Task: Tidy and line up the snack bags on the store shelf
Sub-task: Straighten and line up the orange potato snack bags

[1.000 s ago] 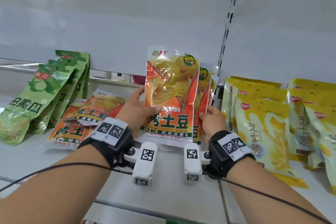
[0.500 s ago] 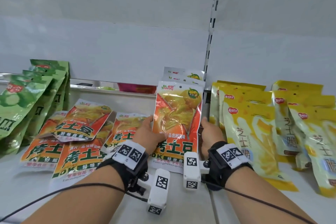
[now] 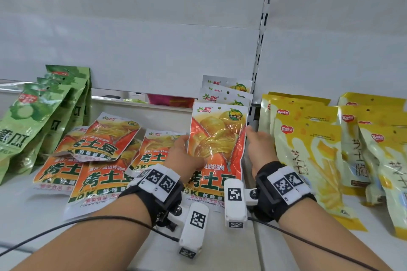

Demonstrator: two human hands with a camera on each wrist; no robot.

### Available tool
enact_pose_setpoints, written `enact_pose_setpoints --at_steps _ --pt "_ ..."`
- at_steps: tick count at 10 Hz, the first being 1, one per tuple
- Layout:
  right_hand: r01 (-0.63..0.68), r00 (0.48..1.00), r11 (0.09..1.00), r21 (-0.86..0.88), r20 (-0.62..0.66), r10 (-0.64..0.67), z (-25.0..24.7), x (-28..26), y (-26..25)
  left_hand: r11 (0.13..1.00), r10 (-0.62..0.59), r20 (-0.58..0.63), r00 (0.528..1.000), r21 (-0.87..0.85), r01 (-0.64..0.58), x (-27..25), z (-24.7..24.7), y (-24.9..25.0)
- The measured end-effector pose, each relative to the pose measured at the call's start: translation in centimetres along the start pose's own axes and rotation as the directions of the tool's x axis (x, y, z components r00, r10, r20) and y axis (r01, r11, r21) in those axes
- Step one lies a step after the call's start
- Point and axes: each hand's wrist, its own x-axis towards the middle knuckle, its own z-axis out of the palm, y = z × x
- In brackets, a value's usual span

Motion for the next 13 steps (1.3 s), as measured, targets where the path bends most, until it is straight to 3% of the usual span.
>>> enact_pose_setpoints --at_steps 2,3,4,5,6,7,8,9,10,11,12,13 --pt "0.192 0.976 0.981 -0.032 -0.101 -0.195 0.0 -1.6 -1.8 0.999 0.012 -0.071 0.997 0.039 -0.010 -0.5 -0.9 0.9" --pt "0.232 0.972 0.972 0.036 0.021 -0.233 1.1 -3.0 -2.7 1.000 0.008 -0.115 0.993 0.023 -0.005 -1.1 -2.4 1.2" --pt "0.210 0.943 0.975 0.078 0.245 -0.223 2.7 -4.2 -3.2 0.999 0.014 -0.166 0.986 0.046 -0.006 -1.7 -4.8 1.2" --pt "0.085 0.865 0.993 0.085 0.488 -0.116 5.3 -5.0 -3.1 0.996 0.023 -0.239 0.971 0.088 -0.003 -2.2 -7.7 0.9" --pt "0.039 0.806 0.998 0.050 0.589 -0.061 8.0 -6.0 -2.7 0.993 0.023 -0.335 0.942 0.120 0.018 -2.4 -10.8 0.5" --pt "-0.009 0.835 1.000 -0.026 0.550 0.022 10.4 -6.7 -2.5 0.969 -0.014 -0.409 0.912 0.221 0.114 -2.0 -14.2 0.1" --pt "0.350 0.807 0.806 -0.478 0.591 0.000 12.9 -6.2 -3.1 0.923 -0.058 -0.420 0.906 0.322 0.208 -1.2 -17.1 -0.8" --pt "0.229 0.849 0.838 -0.495 0.523 0.077 14.6 -7.0 -3.8 0.882 -0.083 -0.382 0.920 0.402 0.247 -0.2 -19.0 -1.8" --pt "0.348 0.834 0.689 -0.636 0.545 0.082 16.7 -6.0 -3.8 0.818 -0.119 -0.317 0.941 0.505 0.274 0.9 -20.3 -2.4" --pt "0.221 0.872 0.723 -0.654 0.465 0.154 18.5 -4.7 -2.7 0.754 -0.147 -0.263 0.953 0.594 0.281 1.9 -21.2 -2.8" --pt "0.337 0.866 0.611 -0.716 0.491 0.098 19.5 -4.6 -2.2 0.705 -0.169 -0.231 0.958 0.651 0.281 3.0 -22.2 -3.0" --pt "0.222 0.895 0.648 -0.728 0.416 0.161 20.1 -4.5 -2.7 0.664 -0.194 -0.157 0.968 0.705 0.247 3.5 -23.0 -3.3"
